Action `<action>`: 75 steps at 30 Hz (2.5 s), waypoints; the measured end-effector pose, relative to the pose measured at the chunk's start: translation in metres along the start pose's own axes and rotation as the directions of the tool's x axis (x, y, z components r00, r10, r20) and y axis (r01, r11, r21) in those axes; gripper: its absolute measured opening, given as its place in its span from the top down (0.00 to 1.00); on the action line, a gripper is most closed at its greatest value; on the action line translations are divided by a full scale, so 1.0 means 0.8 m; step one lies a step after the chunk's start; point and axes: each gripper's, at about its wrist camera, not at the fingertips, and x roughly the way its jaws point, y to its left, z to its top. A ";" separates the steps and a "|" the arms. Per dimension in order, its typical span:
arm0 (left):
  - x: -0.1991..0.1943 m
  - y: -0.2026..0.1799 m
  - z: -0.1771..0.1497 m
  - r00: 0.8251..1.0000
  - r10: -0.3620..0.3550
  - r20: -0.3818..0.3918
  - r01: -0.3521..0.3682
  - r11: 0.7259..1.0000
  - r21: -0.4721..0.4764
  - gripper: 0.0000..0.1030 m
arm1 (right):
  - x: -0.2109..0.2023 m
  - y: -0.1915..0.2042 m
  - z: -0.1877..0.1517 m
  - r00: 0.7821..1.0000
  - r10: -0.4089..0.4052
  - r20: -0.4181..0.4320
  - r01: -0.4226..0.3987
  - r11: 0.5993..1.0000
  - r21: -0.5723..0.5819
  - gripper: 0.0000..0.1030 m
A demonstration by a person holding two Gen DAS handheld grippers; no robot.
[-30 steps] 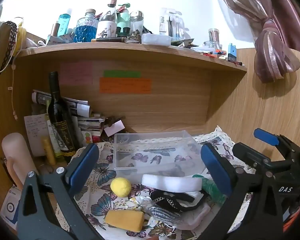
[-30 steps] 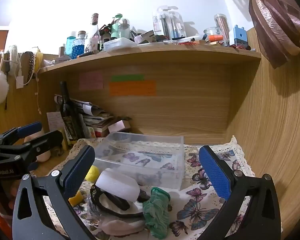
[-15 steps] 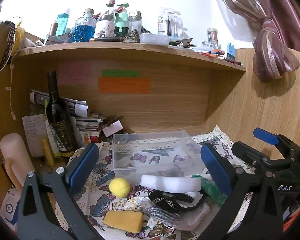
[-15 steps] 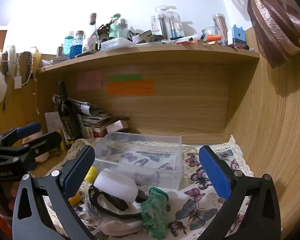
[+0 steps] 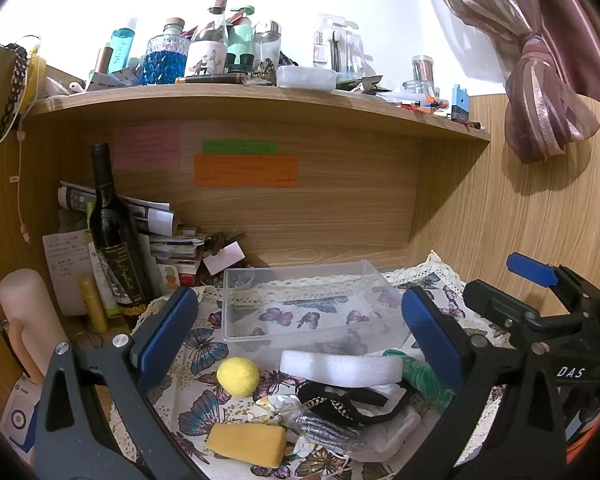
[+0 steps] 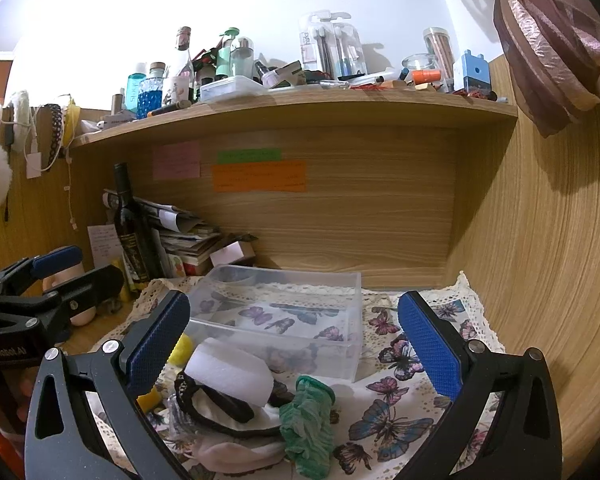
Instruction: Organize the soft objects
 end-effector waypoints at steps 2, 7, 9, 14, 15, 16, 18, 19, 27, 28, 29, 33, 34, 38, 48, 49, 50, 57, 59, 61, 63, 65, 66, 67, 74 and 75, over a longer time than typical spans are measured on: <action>0.001 0.000 0.001 1.000 -0.001 0.004 0.001 1.000 0.000 0.00 | 0.002 -0.004 0.001 1.000 -0.002 0.001 0.002 1.000 0.002 0.00; 0.000 0.001 0.002 1.000 -0.003 0.007 0.003 1.000 0.001 0.00 | 0.001 -0.003 0.001 1.000 -0.003 0.002 0.003 1.000 0.002 0.00; -0.001 0.000 0.001 1.000 -0.007 0.007 0.007 1.000 0.001 0.00 | 0.001 -0.004 0.002 1.000 0.002 0.003 -0.002 1.000 0.003 0.00; -0.002 0.000 0.002 1.000 -0.009 0.009 0.009 1.000 0.002 0.00 | -0.001 -0.003 0.004 1.000 0.002 0.007 -0.002 1.000 0.002 0.00; -0.002 0.000 0.002 1.000 -0.009 0.009 0.009 1.000 0.003 0.00 | -0.001 -0.003 0.004 1.000 0.002 0.007 -0.002 1.000 0.001 0.00; -0.002 0.000 0.002 1.000 -0.009 0.008 0.009 1.000 0.002 0.00 | -0.001 -0.002 0.003 1.000 0.001 0.008 -0.001 1.000 0.001 0.00; -0.002 0.000 0.002 1.000 -0.009 0.008 0.009 1.000 0.001 0.00 | -0.001 -0.002 0.003 1.000 0.000 0.008 0.000 1.000 0.001 0.00; -0.002 0.000 0.002 1.000 -0.009 0.008 0.009 1.000 0.002 0.00 | -0.002 -0.001 0.004 1.000 -0.001 0.009 0.001 1.000 0.000 0.00; -0.004 -0.001 0.002 1.000 -0.011 0.012 0.011 1.000 0.007 0.00 | -0.004 0.000 0.004 1.000 0.001 0.013 -0.001 1.000 -0.001 0.00; -0.004 -0.002 0.002 1.000 -0.010 0.012 0.009 1.000 0.009 0.00 | -0.003 0.001 0.004 1.000 0.001 0.013 -0.001 1.000 -0.001 0.00; -0.004 -0.001 0.002 1.000 -0.009 0.012 0.009 1.000 0.008 0.00 | -0.003 0.001 0.005 1.000 0.001 0.013 -0.001 1.000 -0.001 0.00; -0.005 -0.001 0.002 1.000 -0.010 0.014 0.010 1.000 0.007 0.00 | -0.003 0.002 0.004 1.000 0.004 0.012 -0.004 1.000 -0.001 0.00; -0.004 -0.003 0.001 1.000 -0.008 0.013 0.008 1.000 0.008 0.00 | -0.003 0.001 0.004 1.000 0.004 0.012 -0.004 1.000 -0.001 0.00; -0.004 -0.003 0.000 1.000 -0.010 0.010 0.010 1.000 0.007 0.00 | -0.003 0.002 0.004 1.000 0.004 0.012 -0.004 1.000 0.000 0.00; -0.004 -0.002 -0.002 1.000 -0.019 0.007 0.019 1.000 0.011 0.00 | -0.002 0.008 0.004 1.000 0.016 0.015 -0.016 1.000 0.000 0.00; -0.005 -0.002 -0.002 1.000 -0.018 0.008 0.017 1.000 0.011 0.00 | -0.001 0.008 0.004 1.000 0.015 0.014 -0.015 1.000 0.000 0.00; -0.005 -0.001 -0.003 1.000 -0.016 0.007 0.016 1.000 0.011 0.00 | 0.000 0.009 0.004 1.000 0.015 0.013 -0.015 1.000 0.000 0.00; 0.003 0.010 -0.007 1.000 0.001 -0.012 -0.001 1.000 -0.005 0.00 | 0.014 0.010 -0.002 0.999 0.046 -0.017 -0.046 0.999 -0.009 0.00; 0.008 0.018 -0.009 1.000 0.011 -0.029 -0.011 1.000 -0.010 0.00 | 0.023 0.009 -0.007 0.998 0.050 -0.046 -0.051 0.999 -0.010 0.03; 0.015 0.027 -0.014 0.998 0.029 -0.052 -0.029 0.999 -0.013 0.00 | 0.033 0.007 -0.013 0.995 0.061 -0.080 -0.062 0.998 -0.009 0.08; 0.023 0.039 -0.020 0.995 0.043 -0.088 -0.045 0.999 -0.019 0.00 | 0.045 0.006 -0.021 0.989 0.078 -0.126 -0.079 0.997 -0.004 0.13; 0.030 0.049 -0.027 0.992 0.051 -0.118 -0.054 0.998 -0.025 0.00 | 0.055 0.006 -0.028 0.981 0.099 -0.164 -0.100 0.995 0.001 0.18; 0.033 0.053 -0.031 0.990 0.055 -0.131 -0.059 0.998 -0.027 0.02 | 0.058 0.007 -0.031 0.977 0.110 -0.180 -0.111 0.994 0.004 0.19; 0.038 0.058 -0.037 0.987 0.061 -0.151 -0.066 0.997 -0.027 0.06 | 0.063 0.008 -0.034 0.973 0.124 -0.196 -0.126 0.992 0.004 0.21; 0.077 0.080 -0.067 0.953 0.063 -0.296 -0.078 0.996 -0.037 0.14 | 0.091 0.037 -0.058 0.940 0.184 -0.289 -0.207 0.977 -0.050 0.22; 0.082 0.082 -0.071 0.946 0.061 -0.317 -0.076 0.996 -0.038 0.14 | 0.094 0.042 -0.061 0.936 0.183 -0.299 -0.212 0.975 -0.066 0.22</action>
